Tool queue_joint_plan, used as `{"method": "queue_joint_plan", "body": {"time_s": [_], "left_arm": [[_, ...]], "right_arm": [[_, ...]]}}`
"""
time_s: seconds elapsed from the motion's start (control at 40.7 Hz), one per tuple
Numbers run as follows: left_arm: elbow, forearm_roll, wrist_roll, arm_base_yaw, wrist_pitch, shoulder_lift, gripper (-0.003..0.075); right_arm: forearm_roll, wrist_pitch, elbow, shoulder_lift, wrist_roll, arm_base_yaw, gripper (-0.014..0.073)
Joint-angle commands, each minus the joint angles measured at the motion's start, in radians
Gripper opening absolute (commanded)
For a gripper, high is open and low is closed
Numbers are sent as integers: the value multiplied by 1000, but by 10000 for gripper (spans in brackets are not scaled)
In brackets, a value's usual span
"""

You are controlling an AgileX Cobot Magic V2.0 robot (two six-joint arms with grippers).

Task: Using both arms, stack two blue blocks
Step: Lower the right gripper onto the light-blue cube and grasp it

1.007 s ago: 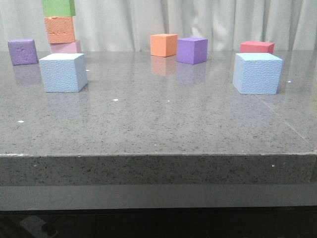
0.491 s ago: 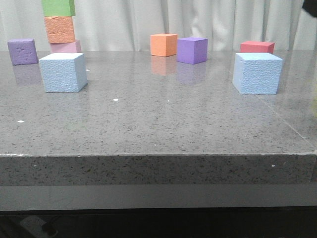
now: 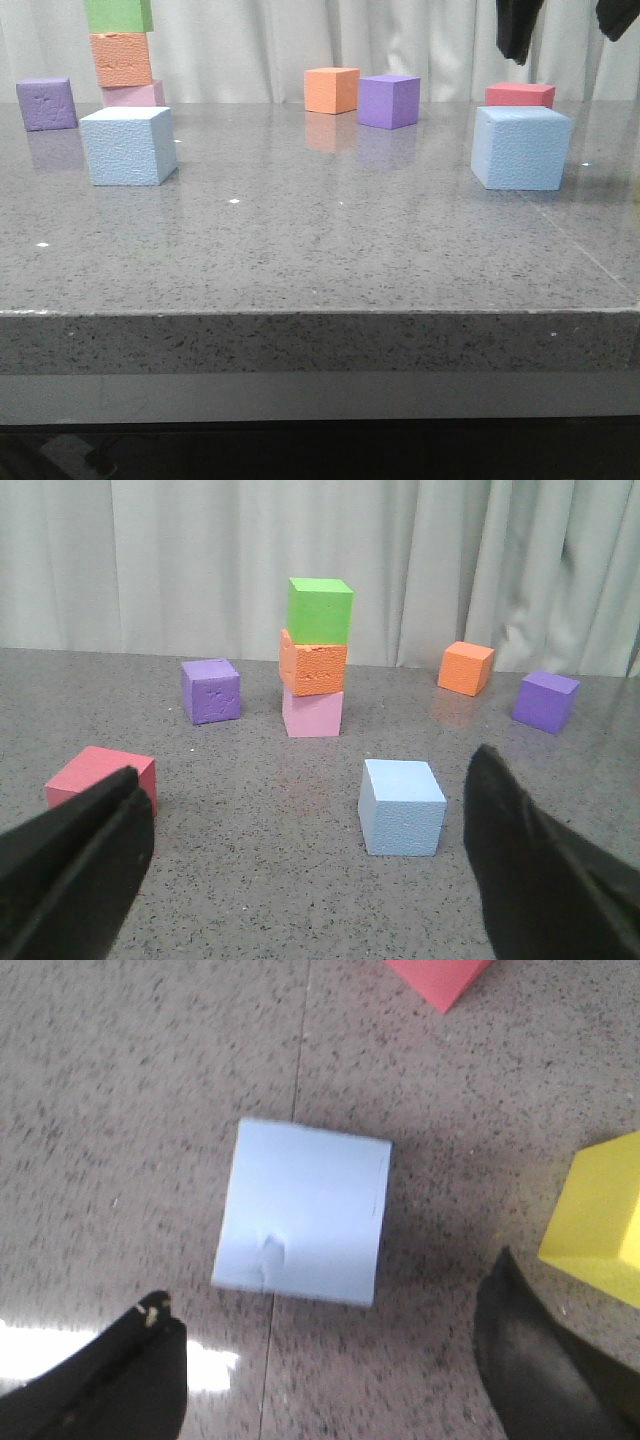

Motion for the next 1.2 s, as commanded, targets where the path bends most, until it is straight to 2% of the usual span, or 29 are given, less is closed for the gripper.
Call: {"method": "queue_joint_plan", "body": {"time_s": [0.0, 0.246, 0.491, 0.909, 0.983, 1.13, 1.179], "left_arm": [[-35, -11, -10, 1, -85, 18, 619], [-35, -11, -10, 1, -85, 18, 620], [-35, -11, -10, 1, -85, 18, 619], [-35, -11, -10, 1, -85, 18, 619], [-35, -11, -10, 1, -85, 18, 619], [-35, -11, -10, 1, -85, 18, 620], [-35, -11, -10, 1, -85, 18, 619]], "right_arm": [[19, -41, -72, 8, 21, -32, 593], [110, -107, -89, 77, 23, -94, 593], [166, -150, -89, 128, 23, -97, 593], [155, -147, -89, 196, 23, -97, 591], [155, -140, -89, 197, 23, -97, 542], [162, -129, -89, 197, 23, -95, 343], [171, -116, -95, 197, 23, -91, 336]]}}
